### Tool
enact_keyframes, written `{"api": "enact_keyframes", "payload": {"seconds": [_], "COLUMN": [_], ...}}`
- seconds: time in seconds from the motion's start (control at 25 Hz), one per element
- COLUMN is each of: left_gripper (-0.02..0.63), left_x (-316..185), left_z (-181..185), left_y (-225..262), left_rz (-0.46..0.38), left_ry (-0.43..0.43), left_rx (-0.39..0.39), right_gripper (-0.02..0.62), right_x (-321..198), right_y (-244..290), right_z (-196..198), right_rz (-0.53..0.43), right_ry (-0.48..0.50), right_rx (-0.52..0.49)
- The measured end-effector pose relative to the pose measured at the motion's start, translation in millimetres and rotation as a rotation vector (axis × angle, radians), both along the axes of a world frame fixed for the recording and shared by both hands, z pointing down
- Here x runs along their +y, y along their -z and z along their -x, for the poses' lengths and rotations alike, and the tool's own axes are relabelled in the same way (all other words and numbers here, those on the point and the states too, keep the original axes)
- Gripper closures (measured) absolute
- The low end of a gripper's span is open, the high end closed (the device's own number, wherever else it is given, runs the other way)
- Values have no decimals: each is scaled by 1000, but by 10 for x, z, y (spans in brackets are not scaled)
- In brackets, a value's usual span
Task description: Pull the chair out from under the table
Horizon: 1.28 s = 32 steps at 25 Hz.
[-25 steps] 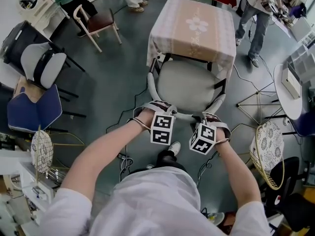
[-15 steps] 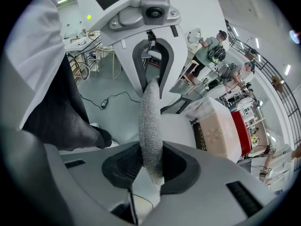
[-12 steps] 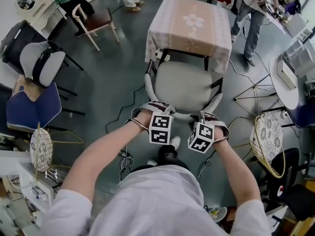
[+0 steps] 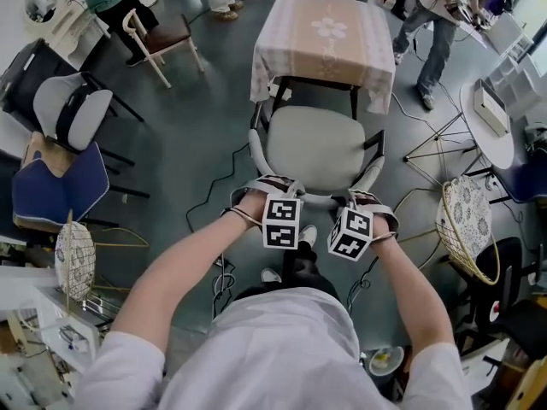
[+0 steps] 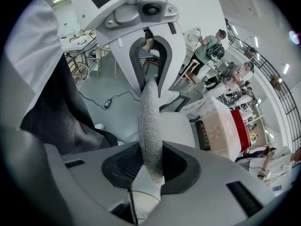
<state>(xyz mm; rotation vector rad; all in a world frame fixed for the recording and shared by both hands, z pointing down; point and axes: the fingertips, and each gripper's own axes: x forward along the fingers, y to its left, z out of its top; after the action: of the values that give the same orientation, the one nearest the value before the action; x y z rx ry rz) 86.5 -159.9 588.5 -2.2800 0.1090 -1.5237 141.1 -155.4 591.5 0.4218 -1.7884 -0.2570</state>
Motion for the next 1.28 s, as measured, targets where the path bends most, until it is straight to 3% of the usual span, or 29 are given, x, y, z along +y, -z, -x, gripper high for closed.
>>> {"api": "enact_keyframes", "payload": {"seconds": [0.32,1.28], "left_gripper": [512,514], "left_x": [320,1076], "left_z": [104,67], "left_y": [3,-3], "left_rz": [11,12], "left_ry": [-20,8], "left_rx": [-2,-21], "right_gripper": [516,515], "right_x": [325,1060], "right_y": [-2,-8], "right_z": [105,61], "right_rz": [11,14], "right_ry": [-26,41], "right_rx": [11,-2]}}
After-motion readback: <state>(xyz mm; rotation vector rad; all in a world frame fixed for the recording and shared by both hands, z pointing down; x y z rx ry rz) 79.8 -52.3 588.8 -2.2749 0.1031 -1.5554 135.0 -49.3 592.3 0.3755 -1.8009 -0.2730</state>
